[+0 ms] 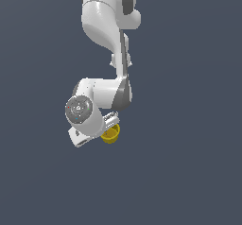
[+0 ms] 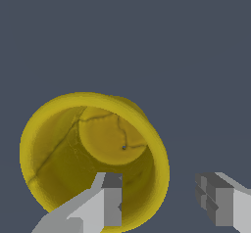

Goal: Pick up the object and move it to a goal position.

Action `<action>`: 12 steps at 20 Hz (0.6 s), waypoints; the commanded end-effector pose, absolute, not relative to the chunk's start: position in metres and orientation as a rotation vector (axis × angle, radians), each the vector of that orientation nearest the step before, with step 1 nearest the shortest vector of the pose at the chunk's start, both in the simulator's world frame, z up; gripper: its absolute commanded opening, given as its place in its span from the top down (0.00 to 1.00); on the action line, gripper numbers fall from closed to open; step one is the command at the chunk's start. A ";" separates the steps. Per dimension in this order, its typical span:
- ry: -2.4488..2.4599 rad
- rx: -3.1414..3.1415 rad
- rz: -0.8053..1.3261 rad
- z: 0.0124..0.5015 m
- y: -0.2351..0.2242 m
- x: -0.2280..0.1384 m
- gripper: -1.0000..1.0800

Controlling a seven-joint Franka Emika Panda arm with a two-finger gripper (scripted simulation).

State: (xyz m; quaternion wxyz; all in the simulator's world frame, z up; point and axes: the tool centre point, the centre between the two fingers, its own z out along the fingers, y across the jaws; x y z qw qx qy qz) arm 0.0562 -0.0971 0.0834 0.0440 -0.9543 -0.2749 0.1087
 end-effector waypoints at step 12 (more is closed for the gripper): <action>-0.843 -2.915 0.333 0.072 -0.097 0.053 1.00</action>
